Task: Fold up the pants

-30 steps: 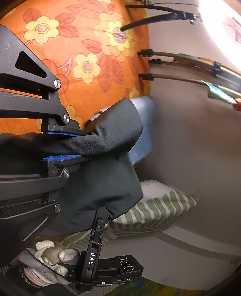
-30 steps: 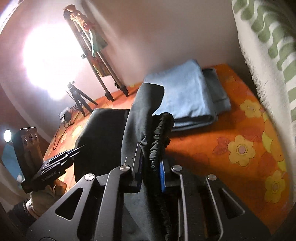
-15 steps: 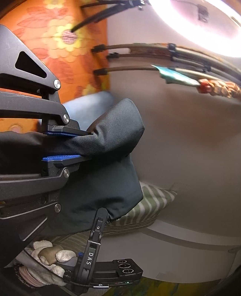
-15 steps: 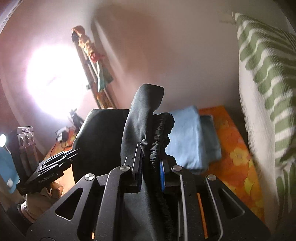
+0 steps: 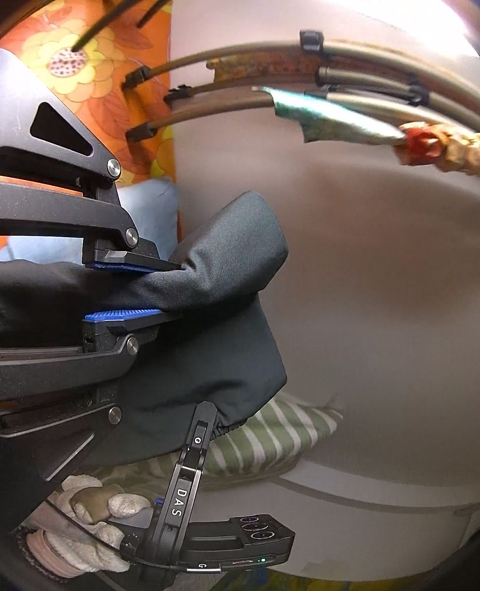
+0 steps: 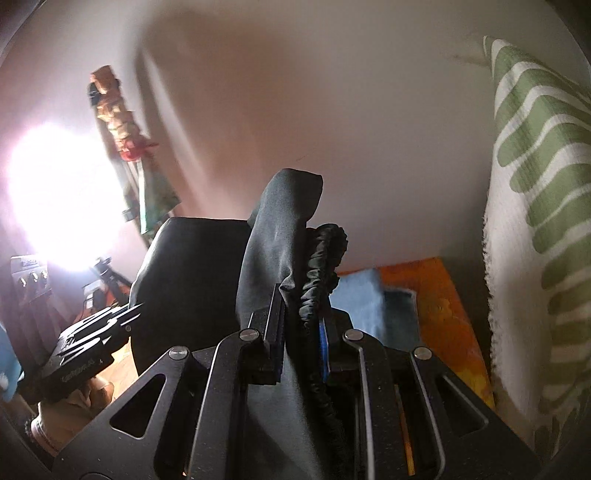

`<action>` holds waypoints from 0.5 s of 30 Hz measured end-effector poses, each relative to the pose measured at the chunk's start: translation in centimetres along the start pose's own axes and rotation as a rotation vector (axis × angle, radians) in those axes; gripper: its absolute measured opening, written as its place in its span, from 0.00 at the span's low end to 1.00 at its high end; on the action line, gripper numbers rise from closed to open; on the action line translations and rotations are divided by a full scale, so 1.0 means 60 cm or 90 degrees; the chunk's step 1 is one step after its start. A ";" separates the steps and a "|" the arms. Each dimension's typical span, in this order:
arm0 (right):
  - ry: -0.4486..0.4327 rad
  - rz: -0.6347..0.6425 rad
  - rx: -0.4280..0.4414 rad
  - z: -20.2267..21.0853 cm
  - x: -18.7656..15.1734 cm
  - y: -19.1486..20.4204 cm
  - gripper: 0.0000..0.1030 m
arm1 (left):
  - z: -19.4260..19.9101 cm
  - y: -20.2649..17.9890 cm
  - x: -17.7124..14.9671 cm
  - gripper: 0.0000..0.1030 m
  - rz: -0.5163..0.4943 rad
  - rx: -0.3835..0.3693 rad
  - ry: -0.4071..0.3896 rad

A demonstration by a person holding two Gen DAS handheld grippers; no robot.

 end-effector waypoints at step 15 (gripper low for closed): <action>0.080 -0.024 -0.033 -0.173 -0.044 -0.074 0.14 | -0.131 0.086 -0.029 0.13 0.013 0.075 0.044</action>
Point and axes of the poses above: each gripper's, at about its wrist camera, not at the fingertips, and z roughly against the way its jaws point, y to its left, x to its top, the point moved 5 cm from there along -z, roughly the way its jaws point, and after that the axes turned 11 degrees about z, right-handed, at the moved point
